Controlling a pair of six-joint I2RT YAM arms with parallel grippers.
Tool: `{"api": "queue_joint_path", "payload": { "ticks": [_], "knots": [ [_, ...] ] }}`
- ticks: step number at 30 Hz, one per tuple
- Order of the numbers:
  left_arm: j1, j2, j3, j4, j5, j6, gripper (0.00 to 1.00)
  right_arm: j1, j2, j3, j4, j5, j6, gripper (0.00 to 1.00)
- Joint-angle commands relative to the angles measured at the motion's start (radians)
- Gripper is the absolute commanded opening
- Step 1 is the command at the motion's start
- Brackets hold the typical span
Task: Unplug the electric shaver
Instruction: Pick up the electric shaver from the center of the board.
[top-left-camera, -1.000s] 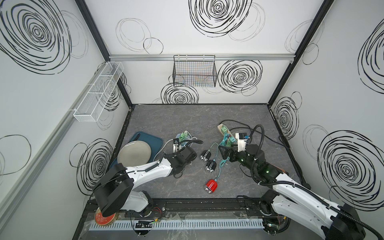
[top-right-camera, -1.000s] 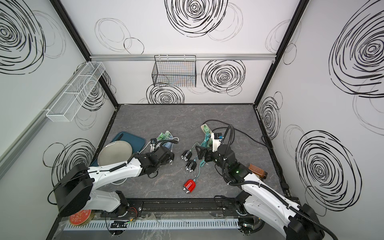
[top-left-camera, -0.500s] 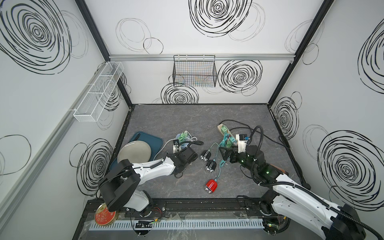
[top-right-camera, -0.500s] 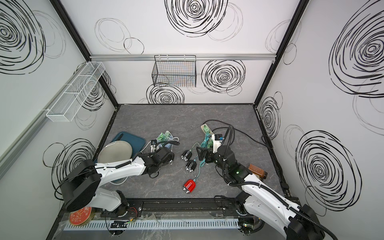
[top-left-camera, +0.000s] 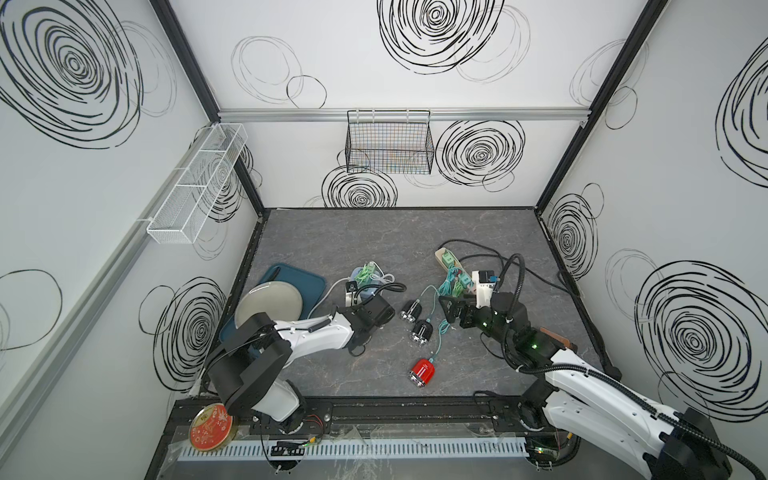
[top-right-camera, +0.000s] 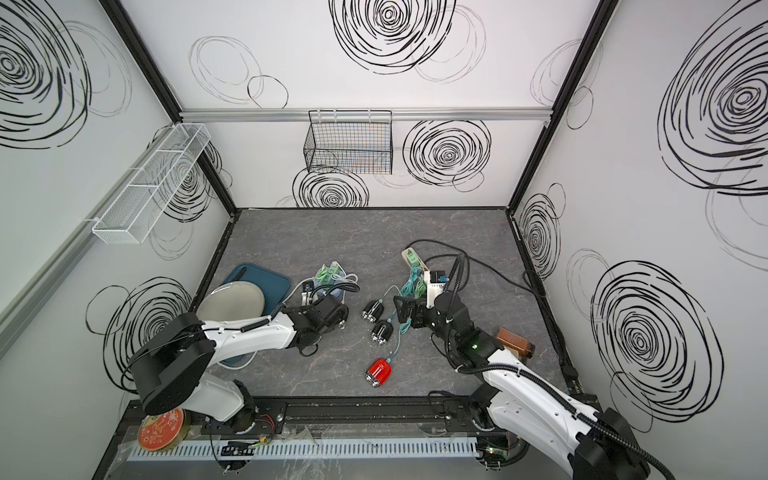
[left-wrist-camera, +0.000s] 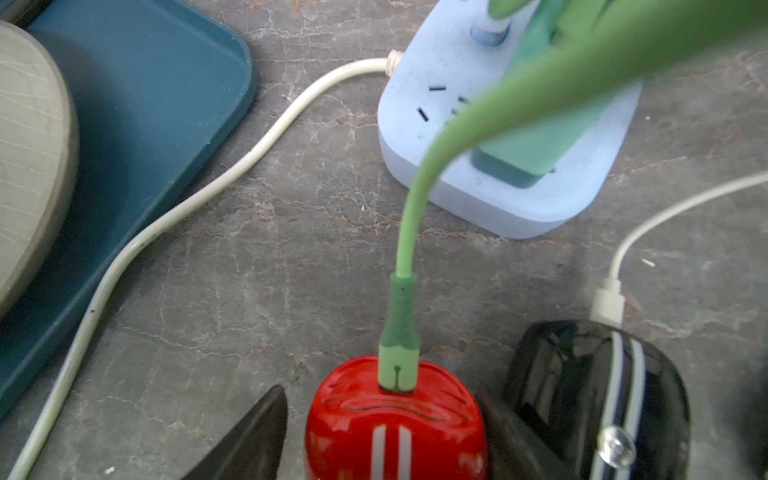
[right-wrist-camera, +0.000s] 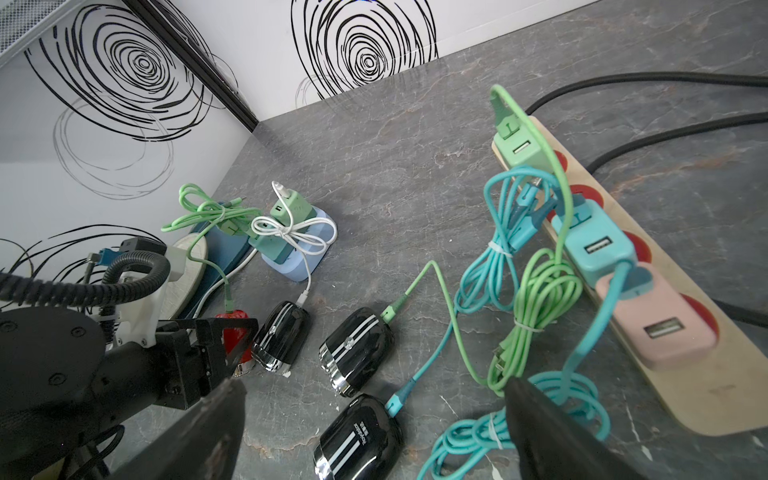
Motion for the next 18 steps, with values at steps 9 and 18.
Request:
{"api": "queue_joint_path", "payload": {
  "ticks": [9, 18],
  "knots": [
    [-0.002, 0.014, -0.011, 0.015, 0.036, -0.009, 0.92, 0.006, -0.034, -0.027, -0.012, 0.029, 0.023, 1.00],
    [0.004, -0.002, -0.015, 0.035, 0.092, 0.032, 0.69, 0.006, -0.041, -0.028, -0.022, 0.037, 0.029, 1.00]
  ]
}}
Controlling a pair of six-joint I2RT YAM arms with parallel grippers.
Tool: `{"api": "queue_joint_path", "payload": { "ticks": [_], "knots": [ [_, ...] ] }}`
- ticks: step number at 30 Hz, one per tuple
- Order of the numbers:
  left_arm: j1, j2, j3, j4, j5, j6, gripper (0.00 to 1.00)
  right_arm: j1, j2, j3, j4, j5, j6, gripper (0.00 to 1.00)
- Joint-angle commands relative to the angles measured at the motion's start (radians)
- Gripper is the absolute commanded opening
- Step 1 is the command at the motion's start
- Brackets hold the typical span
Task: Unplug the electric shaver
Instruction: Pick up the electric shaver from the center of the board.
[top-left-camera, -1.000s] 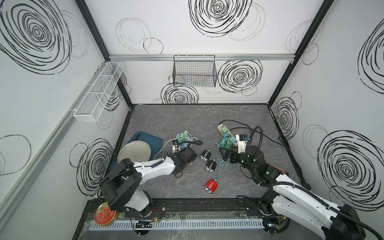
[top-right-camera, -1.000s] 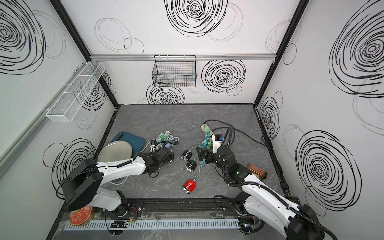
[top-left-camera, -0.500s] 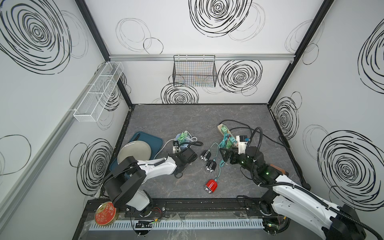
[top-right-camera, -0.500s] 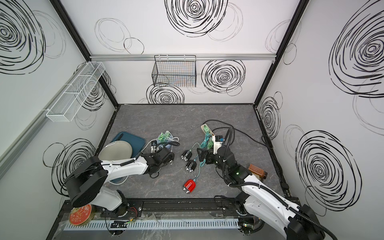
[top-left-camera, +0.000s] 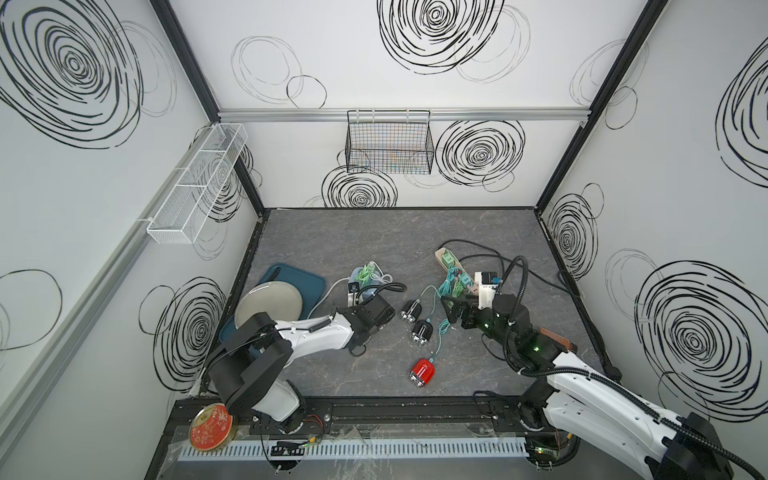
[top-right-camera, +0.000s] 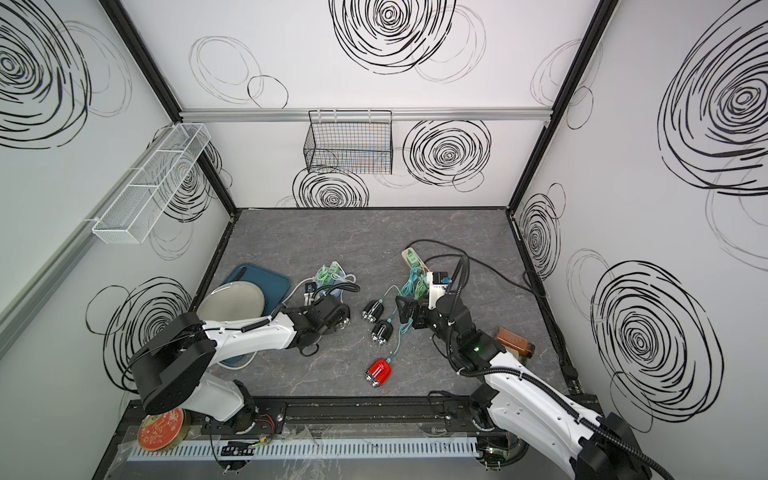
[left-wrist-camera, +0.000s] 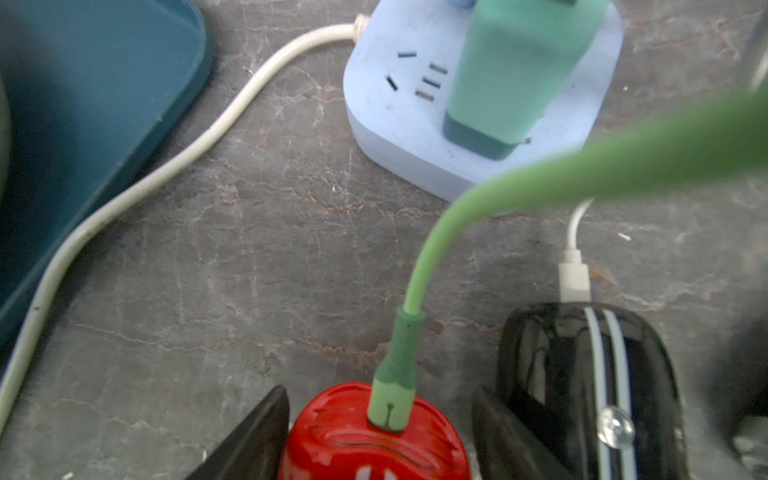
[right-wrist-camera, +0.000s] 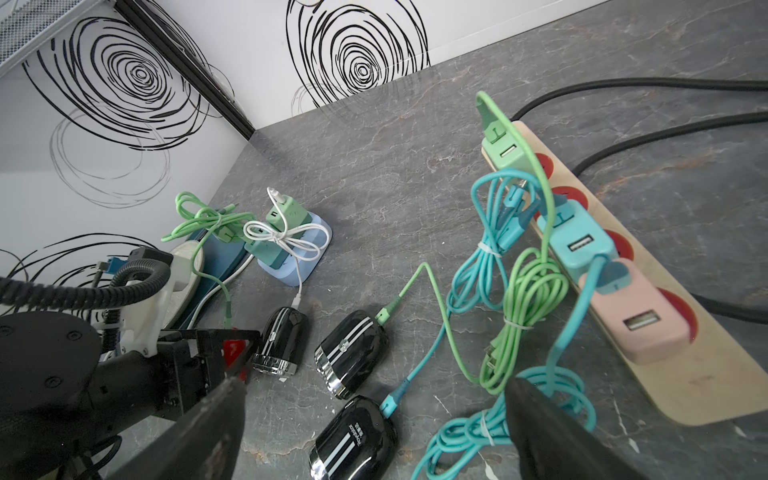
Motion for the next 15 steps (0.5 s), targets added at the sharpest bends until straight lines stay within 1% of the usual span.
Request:
{"api": "queue_joint_path", "payload": {
  "ticks": [1, 2, 4, 5, 13, 15],
  "knots": [
    [0.002, -0.006, -0.014, 0.012, 0.024, 0.013, 0.69, 0.005, -0.012, -0.012, -0.022, 0.016, 0.022, 1.00],
    [0.001, -0.010, -0.019, 0.012, 0.032, 0.019, 0.69, 0.006, -0.012, -0.012, -0.023, 0.016, 0.024, 1.00],
    [0.001, -0.021, -0.030, 0.017, 0.045, 0.036, 0.75, 0.005, -0.012, -0.012, -0.025, 0.017, 0.025, 1.00],
    [0.001, -0.030, -0.038, 0.022, 0.051, 0.049, 0.76, 0.006, -0.012, -0.012, -0.026, 0.018, 0.025, 1.00],
    [-0.001, -0.133, -0.110, 0.053, 0.069, 0.122, 0.76, 0.005, -0.002, -0.015, -0.020, 0.014, 0.039, 1.00],
    [0.008, -0.140, -0.116, 0.079, 0.094, 0.156, 0.75, 0.005, 0.004, -0.014, -0.014, 0.011, 0.041, 1.00]
  ]
}}
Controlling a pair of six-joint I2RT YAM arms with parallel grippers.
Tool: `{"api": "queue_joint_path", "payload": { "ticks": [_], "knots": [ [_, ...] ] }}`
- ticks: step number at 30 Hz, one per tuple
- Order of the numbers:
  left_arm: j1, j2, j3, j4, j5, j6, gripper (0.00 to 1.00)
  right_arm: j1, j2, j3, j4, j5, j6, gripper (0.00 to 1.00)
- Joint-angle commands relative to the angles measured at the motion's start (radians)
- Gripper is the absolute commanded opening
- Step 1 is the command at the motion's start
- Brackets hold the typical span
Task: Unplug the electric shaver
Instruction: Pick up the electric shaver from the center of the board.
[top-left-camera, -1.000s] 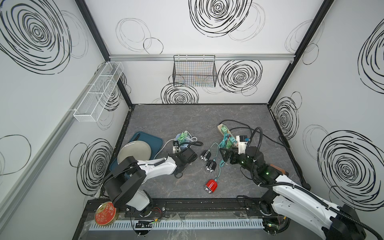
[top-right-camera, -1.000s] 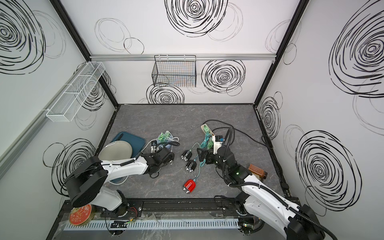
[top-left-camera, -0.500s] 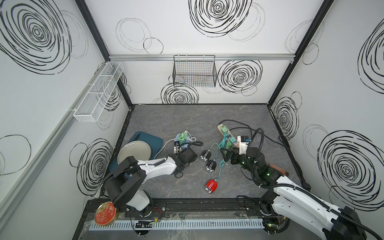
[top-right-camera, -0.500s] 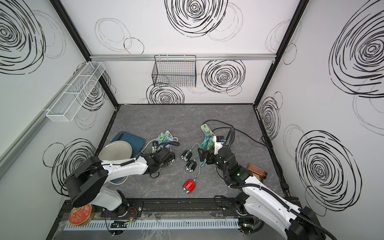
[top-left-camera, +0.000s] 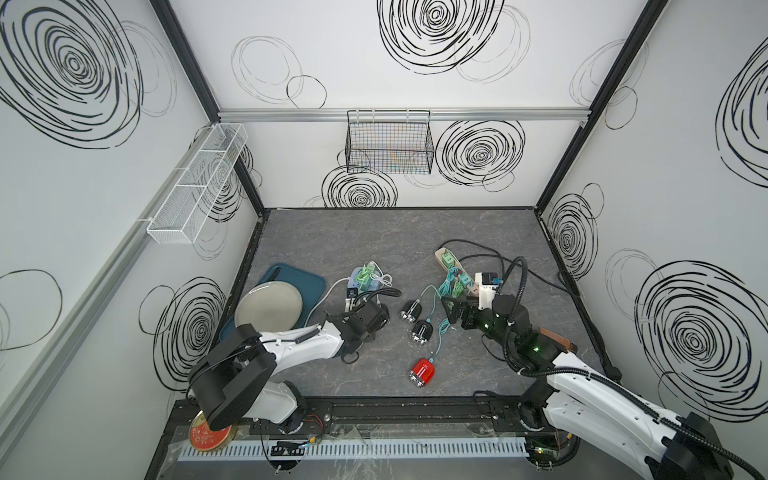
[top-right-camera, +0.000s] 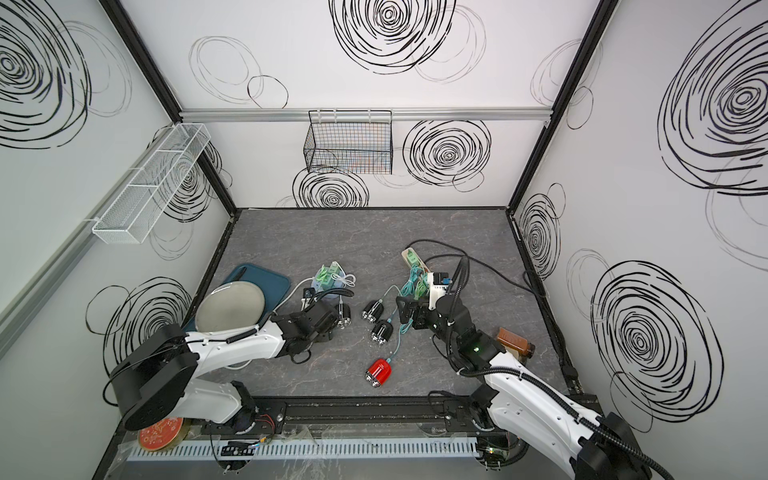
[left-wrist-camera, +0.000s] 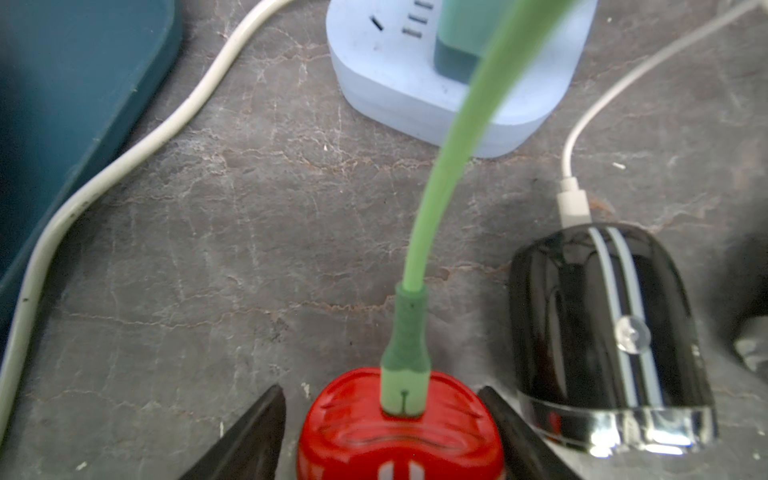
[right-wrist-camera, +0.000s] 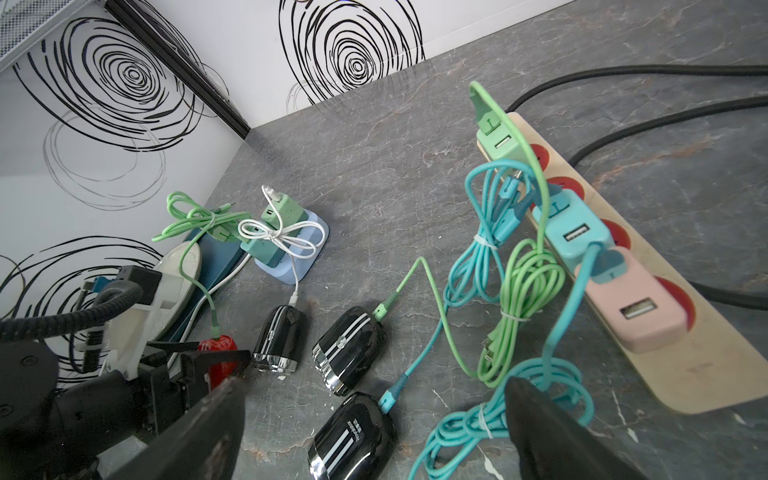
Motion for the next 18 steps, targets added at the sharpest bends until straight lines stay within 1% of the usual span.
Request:
{"api": "queue_joint_path", "payload": {
  "ticks": [1, 5, 9, 12, 14, 18],
  "knots": [
    [0.013, -0.018, -0.014, 0.059, 0.035, 0.070, 0.75, 0.005, 0.007, -0.007, -0.005, 0.005, 0.024, 1.00],
    [0.034, 0.016, 0.025, 0.045, 0.046, 0.112, 0.75, 0.008, 0.010, 0.000, -0.013, -0.001, 0.029, 1.00],
    [0.037, 0.017, 0.027, 0.037, 0.042, 0.100, 0.75, 0.012, -0.009, -0.008, -0.024, 0.009, 0.033, 1.00],
    [0.033, 0.018, 0.014, 0.053, 0.059, 0.101, 0.79, 0.011, -0.011, -0.008, -0.027, 0.011, 0.035, 1.00],
    [0.026, 0.019, 0.010, 0.047, 0.054, 0.103, 0.79, 0.012, -0.006, -0.006, -0.028, 0.011, 0.032, 1.00],
    [0.012, 0.019, 0.007, 0.036, 0.049, 0.088, 0.74, 0.012, 0.017, 0.004, -0.026, 0.012, 0.027, 1.00]
  ]
}}
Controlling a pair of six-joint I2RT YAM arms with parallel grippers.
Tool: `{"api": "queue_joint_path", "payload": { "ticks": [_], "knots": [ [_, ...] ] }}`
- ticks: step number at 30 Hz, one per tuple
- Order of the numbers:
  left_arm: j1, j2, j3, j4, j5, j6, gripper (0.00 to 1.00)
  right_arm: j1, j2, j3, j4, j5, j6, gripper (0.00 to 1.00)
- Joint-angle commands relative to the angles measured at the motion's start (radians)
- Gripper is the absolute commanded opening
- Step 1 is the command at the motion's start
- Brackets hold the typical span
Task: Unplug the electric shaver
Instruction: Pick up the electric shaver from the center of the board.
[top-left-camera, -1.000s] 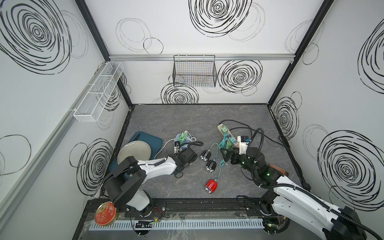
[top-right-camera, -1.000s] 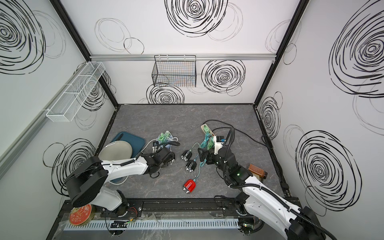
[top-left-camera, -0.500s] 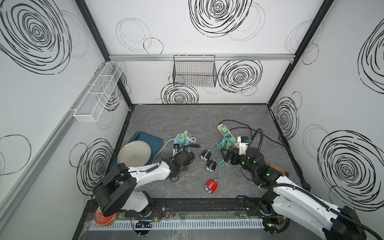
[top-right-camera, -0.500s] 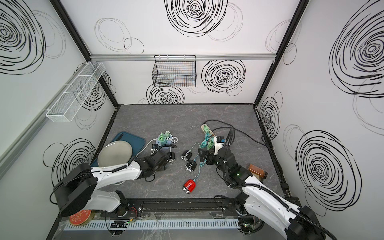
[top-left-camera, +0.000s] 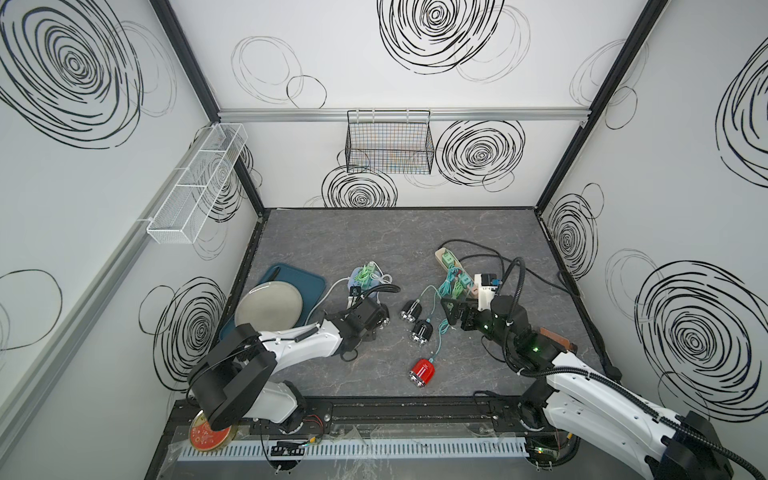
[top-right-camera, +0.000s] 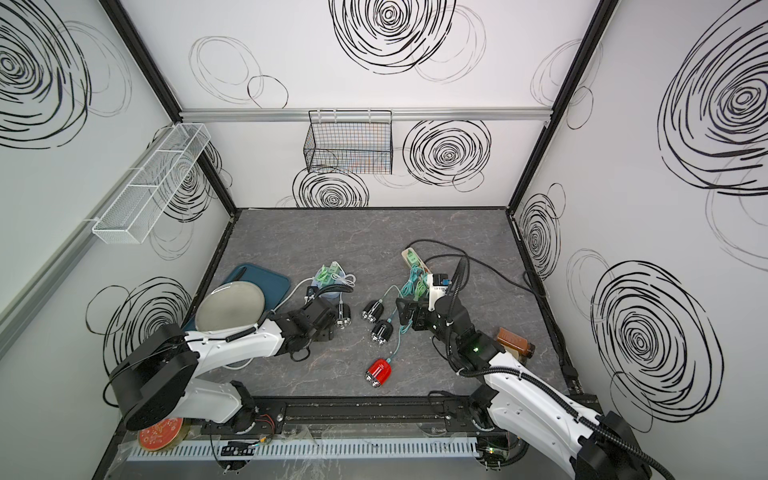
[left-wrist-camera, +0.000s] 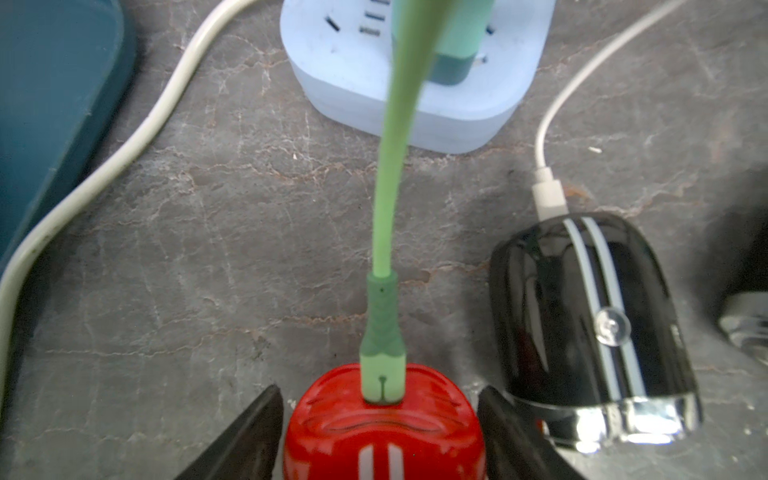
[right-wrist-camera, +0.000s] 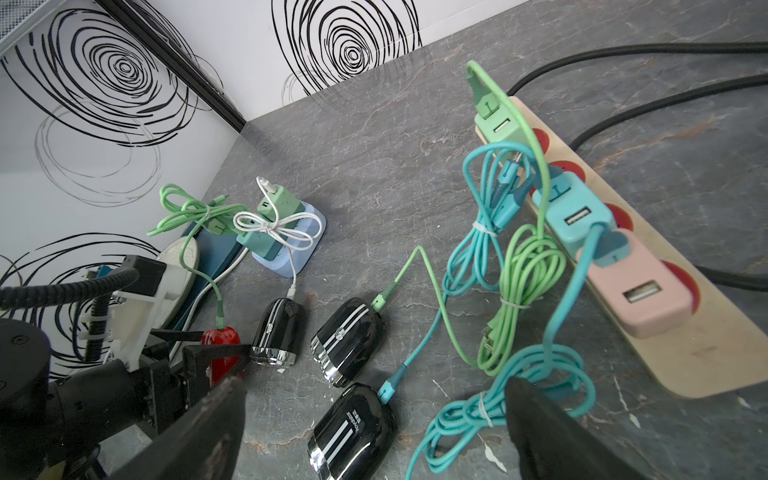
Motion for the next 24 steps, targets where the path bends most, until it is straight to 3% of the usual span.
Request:
{"api": "queue_joint_path", "payload": {
  "ticks": [1, 16, 20, 24],
  "knots": [
    [-0.012, 0.007, 0.001, 0.005, -0.003, -0.015, 0.74, 0.005, 0.018, 0.006, -0.009, 0.010, 0.010, 1.00],
    [-0.044, -0.025, -0.001, -0.007, -0.039, -0.008, 0.56, 0.007, 0.059, 0.022, 0.015, -0.029, 0.020, 0.98],
    [-0.028, -0.135, -0.035, 0.075, 0.087, 0.088, 0.54, -0.001, 0.089, 0.068, -0.006, -0.060, 0.053, 0.91],
    [-0.027, -0.249, -0.065, 0.122, 0.186, 0.174, 0.52, -0.033, 0.148, 0.149, 0.002, -0.225, 0.050, 0.86]
  ]
}}
